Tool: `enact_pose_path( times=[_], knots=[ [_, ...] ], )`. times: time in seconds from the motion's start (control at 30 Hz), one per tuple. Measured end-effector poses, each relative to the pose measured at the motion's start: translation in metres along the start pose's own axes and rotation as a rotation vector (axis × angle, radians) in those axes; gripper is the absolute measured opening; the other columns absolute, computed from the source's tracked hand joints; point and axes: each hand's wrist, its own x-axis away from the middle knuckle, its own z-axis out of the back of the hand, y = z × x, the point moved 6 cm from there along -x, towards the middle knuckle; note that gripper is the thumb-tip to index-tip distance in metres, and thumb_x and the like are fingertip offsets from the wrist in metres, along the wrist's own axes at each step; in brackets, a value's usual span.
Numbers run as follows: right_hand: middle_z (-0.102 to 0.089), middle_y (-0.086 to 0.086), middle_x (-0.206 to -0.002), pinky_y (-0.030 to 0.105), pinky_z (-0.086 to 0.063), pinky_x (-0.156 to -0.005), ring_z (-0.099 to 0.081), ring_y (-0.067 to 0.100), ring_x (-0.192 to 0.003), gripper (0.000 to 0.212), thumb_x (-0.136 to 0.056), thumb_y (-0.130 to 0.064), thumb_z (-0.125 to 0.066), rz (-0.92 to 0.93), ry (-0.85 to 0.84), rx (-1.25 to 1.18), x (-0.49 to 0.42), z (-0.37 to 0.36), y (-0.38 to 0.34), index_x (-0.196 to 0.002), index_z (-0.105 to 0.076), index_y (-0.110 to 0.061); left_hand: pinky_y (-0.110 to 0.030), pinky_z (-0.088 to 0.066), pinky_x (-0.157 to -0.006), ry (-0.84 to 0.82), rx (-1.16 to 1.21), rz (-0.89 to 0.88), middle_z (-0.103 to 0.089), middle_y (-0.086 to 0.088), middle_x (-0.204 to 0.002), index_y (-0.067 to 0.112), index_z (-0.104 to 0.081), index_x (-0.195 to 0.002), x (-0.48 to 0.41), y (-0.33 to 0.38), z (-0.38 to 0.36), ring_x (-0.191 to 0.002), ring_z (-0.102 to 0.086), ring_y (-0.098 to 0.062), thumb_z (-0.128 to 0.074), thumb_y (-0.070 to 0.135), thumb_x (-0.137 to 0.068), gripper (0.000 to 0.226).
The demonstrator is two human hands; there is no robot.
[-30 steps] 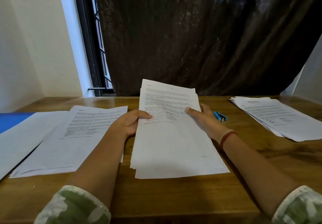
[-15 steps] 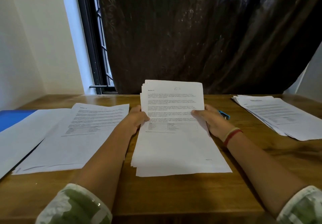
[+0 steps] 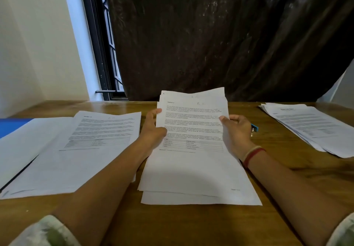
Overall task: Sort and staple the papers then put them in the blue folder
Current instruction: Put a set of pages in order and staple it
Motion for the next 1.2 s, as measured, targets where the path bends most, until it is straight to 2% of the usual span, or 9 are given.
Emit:
enact_pose_path(
  times=[0.2, 0.33, 0.5, 0.6, 0.73, 0.83, 0.93, 1.07, 1.2],
  knots=[
    [-0.067, 0.005, -0.085, 0.026, -0.051, -0.064, -0.063, 0.022, -0.078, 0.017, -0.093, -0.026, -0.064, 0.134, 0.039, 0.079, -0.003, 0.005, -0.004, -0.078, -0.058, -0.018, -0.011, -0.042, -0.051, -0.001, 0.058, 0.075, -0.045, 0.004, -0.140, 0.029, -0.038, -0.141, -0.003, -0.001, -0.001, -0.100, -0.043, -0.009, -0.057, -0.007, -0.089, 0.065],
    [-0.068, 0.000, -0.097, 0.022, -0.050, -0.067, -0.063, 0.015, -0.085, 0.010, -0.095, -0.020, -0.060, 0.176, 0.048, 0.095, -0.006, 0.009, -0.009, -0.087, -0.063, -0.024, -0.010, -0.040, -0.050, 0.001, 0.065, 0.077, -0.043, 0.003, -0.144, 0.028, -0.037, -0.143, -0.003, -0.001, 0.000, -0.101, -0.042, -0.010, -0.057, -0.005, -0.090, 0.065],
    [-0.065, -0.006, -0.094, 0.025, -0.052, -0.070, -0.062, 0.015, -0.085, 0.017, -0.099, -0.019, -0.052, 0.073, -0.004, 0.025, -0.005, 0.003, -0.006, -0.085, -0.056, -0.029, -0.010, -0.041, -0.048, -0.005, 0.091, 0.082, -0.047, 0.006, -0.141, 0.030, -0.036, -0.142, -0.004, -0.003, 0.000, -0.083, -0.050, -0.008, -0.060, -0.003, -0.090, 0.067],
    [-0.066, 0.009, -0.103, 0.036, -0.054, -0.083, -0.059, 0.014, -0.082, 0.011, -0.097, -0.021, -0.049, -0.113, -0.062, -0.085, -0.007, -0.001, -0.005, -0.090, -0.056, -0.026, -0.009, -0.042, -0.044, -0.016, 0.114, 0.063, -0.052, 0.007, -0.136, 0.031, -0.037, -0.140, -0.002, -0.001, 0.000, -0.080, -0.053, -0.008, -0.063, 0.001, -0.089, 0.065],
    [-0.066, 0.004, -0.097, 0.028, -0.058, -0.065, -0.064, 0.018, -0.088, 0.017, -0.093, -0.026, -0.053, -0.318, -0.100, -0.283, -0.003, 0.000, 0.002, -0.106, -0.058, -0.016, -0.014, -0.043, -0.053, -0.020, 0.075, 0.030, -0.052, 0.007, -0.131, 0.029, -0.041, -0.138, 0.000, 0.003, 0.002, -0.094, -0.052, -0.012, -0.060, -0.002, -0.090, 0.060],
    [-0.065, 0.005, -0.093, 0.025, -0.057, -0.061, -0.063, 0.018, -0.083, 0.023, -0.096, -0.025, -0.047, -0.288, -0.150, -0.383, -0.003, -0.001, 0.003, -0.113, -0.057, -0.014, -0.016, -0.043, -0.058, -0.003, 0.053, 0.038, -0.054, 0.010, -0.112, 0.020, -0.055, -0.118, 0.001, 0.005, 0.005, -0.084, -0.054, -0.012, -0.055, -0.004, -0.091, 0.036],
    [-0.061, 0.004, -0.086, 0.023, -0.051, -0.062, -0.059, 0.016, -0.078, 0.020, -0.096, -0.028, -0.045, -0.215, -0.187, -0.290, -0.001, -0.003, -0.005, -0.093, -0.057, -0.013, -0.020, -0.050, -0.068, -0.041, 0.241, 0.083, -0.061, 0.007, -0.110, 0.015, -0.061, -0.083, 0.003, 0.005, 0.006, -0.093, -0.058, -0.019, -0.057, -0.001, -0.091, 0.018],
    [-0.074, 0.002, -0.093, 0.031, -0.053, -0.072, -0.067, 0.021, -0.086, 0.037, -0.099, -0.046, -0.043, -0.171, -0.286, -0.265, -0.001, -0.004, -0.007, -0.085, -0.063, -0.017, -0.025, -0.054, -0.077, -0.033, 0.372, 0.156, -0.067, -0.004, -0.113, 0.011, -0.058, -0.081, 0.000, 0.005, 0.005, -0.096, -0.062, -0.024, -0.060, 0.003, -0.082, 0.009],
    [-0.075, -0.004, -0.085, 0.029, -0.058, -0.067, -0.068, 0.019, -0.083, 0.015, -0.099, -0.032, -0.054, -0.144, -0.277, -0.192, -0.008, -0.002, -0.007, -0.098, -0.062, -0.020, -0.020, -0.046, -0.065, 0.029, 0.189, 0.146, -0.062, -0.011, -0.093, 0.013, -0.054, -0.074, -0.001, 0.000, 0.010, -0.074, -0.055, -0.017, -0.056, 0.002, -0.090, 0.019]
  ],
)
